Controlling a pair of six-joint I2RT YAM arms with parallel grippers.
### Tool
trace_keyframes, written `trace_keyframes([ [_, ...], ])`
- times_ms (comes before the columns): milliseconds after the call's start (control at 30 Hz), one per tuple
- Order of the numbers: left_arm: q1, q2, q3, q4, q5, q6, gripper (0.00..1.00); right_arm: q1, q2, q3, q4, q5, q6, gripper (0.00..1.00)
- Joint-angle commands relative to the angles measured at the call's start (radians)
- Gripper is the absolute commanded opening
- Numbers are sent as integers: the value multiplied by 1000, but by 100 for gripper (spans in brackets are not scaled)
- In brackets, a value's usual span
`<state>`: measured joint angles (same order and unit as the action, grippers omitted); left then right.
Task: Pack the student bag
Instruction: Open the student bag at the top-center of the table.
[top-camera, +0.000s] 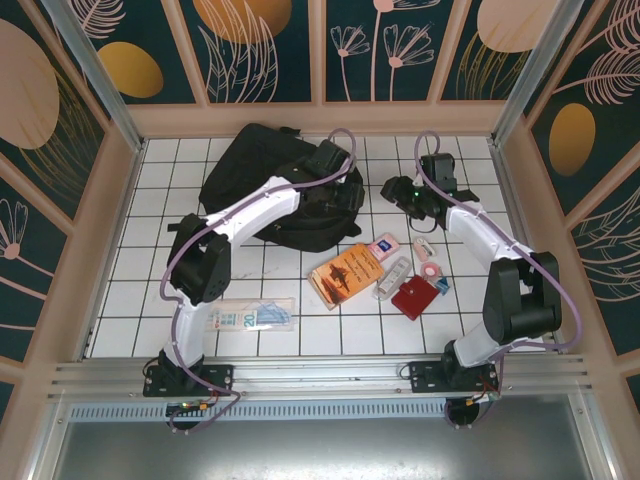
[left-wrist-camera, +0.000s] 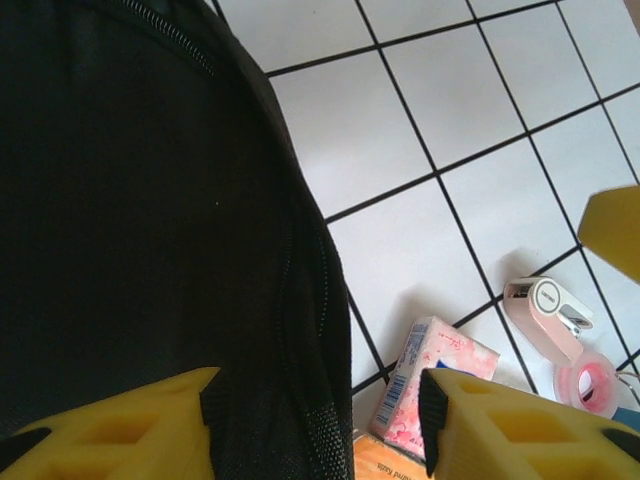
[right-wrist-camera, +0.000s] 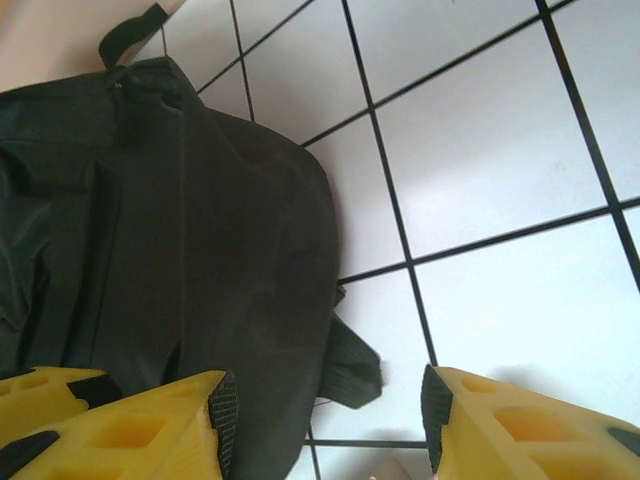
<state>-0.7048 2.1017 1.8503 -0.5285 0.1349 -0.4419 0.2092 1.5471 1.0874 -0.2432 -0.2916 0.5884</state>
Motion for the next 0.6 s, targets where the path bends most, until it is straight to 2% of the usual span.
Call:
trace_keyframes([
  [0,5,27,43,-58,6,-34,53,-2,-37,-24,-7,-24,-9,54],
  [400,6,80,30,-45,6,-37,42,-4,-39,-41,4,-48,-9,53],
  [467,7,86,29,-44,-7,-31,34,-4,-38,-44,8,-57,-4,53],
  [567,16,82,25,-44,-18,-24,12,-4,-40,-47,17,-67,5,52],
])
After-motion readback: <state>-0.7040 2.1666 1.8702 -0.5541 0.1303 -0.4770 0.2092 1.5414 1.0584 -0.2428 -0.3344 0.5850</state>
